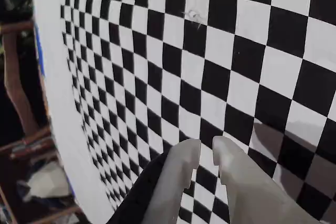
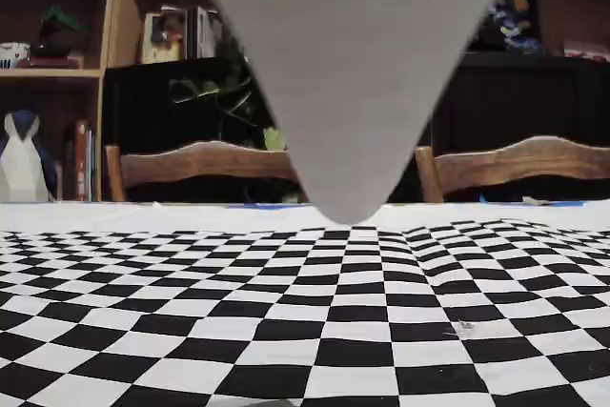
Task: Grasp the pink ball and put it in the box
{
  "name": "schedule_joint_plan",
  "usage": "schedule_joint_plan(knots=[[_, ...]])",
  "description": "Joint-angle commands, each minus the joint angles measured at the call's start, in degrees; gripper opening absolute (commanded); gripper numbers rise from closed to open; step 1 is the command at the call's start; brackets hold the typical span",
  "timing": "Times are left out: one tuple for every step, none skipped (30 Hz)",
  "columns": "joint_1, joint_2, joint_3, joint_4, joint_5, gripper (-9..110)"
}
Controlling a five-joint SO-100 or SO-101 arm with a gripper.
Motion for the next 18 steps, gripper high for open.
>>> schedule_joint_plan(knots=[[0.2,1.1,0.4,0.3,0.4,0],[0.2,1.1,0.4,0.3,0.4,0],[0.2,1.1,0.4,0.3,0.4,0],[0.2,1.1,0.4,0.3,0.4,0],[0.2,1.1,0.4,0.3,0.4,0],[0.2,1.1,0.4,0.3,0.4,0],[0.2,1.1,0.4,0.3,0.2,0],[-0.4,1.1,0.4,0.3,-0.3,0],[-0.6,1.1,0.4,0.3,-0.4,0],[-0.6,1.1,0.4,0.3,-0.4,0],[-0.5,1.1,0.4,0.3,-0.4,0],[-0.5,1.1,0.4,0.3,-0.4,0],[-0.3,1.1,0.4,0.3,-0.2,0],[-0.2,1.1,0.4,0.3,-0.1,0],[-0.2,1.1,0.4,0.3,0.0,0],[-0.1,1.1,0.4,0.3,0.1,0],[-0.1,1.1,0.4,0.3,0.1,0],[-0.1,1.1,0.4,0.3,0.0,0]])
